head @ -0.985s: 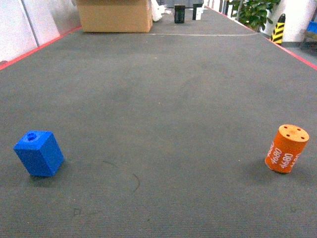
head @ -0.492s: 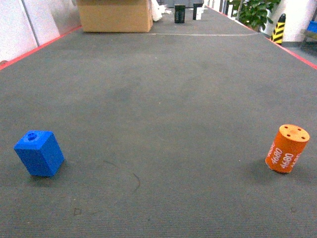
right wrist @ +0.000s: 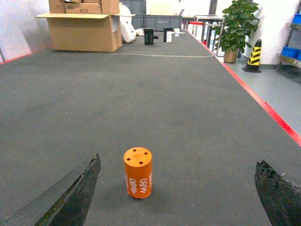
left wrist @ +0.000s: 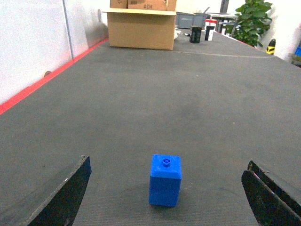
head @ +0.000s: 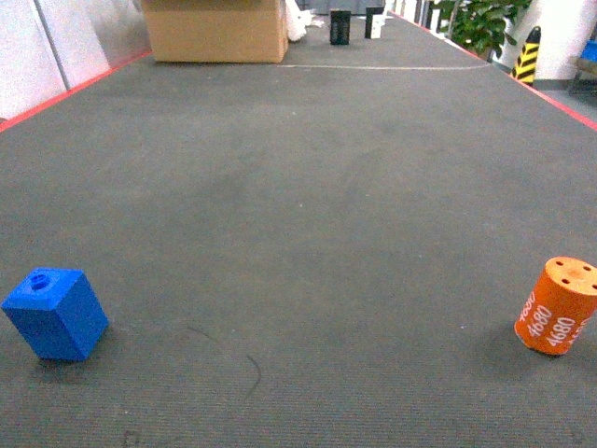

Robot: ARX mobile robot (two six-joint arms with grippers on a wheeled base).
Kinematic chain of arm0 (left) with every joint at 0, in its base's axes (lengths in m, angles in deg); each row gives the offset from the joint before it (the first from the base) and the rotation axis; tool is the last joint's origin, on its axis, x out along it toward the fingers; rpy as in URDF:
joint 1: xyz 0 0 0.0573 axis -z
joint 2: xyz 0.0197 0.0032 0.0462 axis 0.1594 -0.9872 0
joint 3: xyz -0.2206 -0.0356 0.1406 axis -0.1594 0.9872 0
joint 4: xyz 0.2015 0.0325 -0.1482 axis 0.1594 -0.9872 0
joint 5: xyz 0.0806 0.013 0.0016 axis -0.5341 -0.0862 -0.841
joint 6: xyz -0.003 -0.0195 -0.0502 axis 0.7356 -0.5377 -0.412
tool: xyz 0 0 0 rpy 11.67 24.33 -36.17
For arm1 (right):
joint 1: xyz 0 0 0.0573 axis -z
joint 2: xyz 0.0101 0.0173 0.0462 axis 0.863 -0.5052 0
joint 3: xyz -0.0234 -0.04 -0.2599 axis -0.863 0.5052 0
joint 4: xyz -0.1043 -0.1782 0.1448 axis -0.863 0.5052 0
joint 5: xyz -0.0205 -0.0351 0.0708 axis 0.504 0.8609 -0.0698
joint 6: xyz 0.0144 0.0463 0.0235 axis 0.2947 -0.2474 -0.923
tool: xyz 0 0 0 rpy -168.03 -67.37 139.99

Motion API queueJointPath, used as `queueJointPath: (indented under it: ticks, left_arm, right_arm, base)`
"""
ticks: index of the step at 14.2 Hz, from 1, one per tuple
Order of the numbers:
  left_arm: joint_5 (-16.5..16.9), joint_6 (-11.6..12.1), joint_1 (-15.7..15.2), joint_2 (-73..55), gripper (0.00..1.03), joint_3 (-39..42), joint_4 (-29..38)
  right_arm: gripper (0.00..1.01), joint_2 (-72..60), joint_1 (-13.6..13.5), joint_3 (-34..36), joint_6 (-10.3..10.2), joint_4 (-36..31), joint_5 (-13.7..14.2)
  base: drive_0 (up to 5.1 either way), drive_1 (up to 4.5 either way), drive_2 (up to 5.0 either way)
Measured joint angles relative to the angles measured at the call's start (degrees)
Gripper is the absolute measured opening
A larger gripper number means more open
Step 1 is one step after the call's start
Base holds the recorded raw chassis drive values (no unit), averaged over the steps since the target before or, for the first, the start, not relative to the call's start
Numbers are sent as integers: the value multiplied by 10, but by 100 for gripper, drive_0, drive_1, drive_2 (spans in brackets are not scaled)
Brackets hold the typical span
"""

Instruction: Sort blue parts and orange caps into right shelf containers

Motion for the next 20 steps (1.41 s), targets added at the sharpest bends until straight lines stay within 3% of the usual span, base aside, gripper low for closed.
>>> queueJointPath:
  ticks: [17, 18, 19, 20]
  left_arm:
    - [0, 0, 0, 0, 98, 0, 0]
    - [-80, -21, 31, -13, 98, 0, 27]
    - [-209, -61, 88, -30, 98, -1, 34]
    - [-291, -87, 95, -32, 98, 0, 29]
  right_arm:
    - [98, 0, 0, 0, 0, 0, 0]
    - [98, 0, 0, 0, 0, 0, 0]
    - [98, 0, 0, 0, 0, 1, 0]
    - [98, 0, 0, 0, 0, 0, 0]
  base:
    - [0, 0, 0]
    - [0, 0, 0]
    - [0, 0, 0]
    - [0, 0, 0]
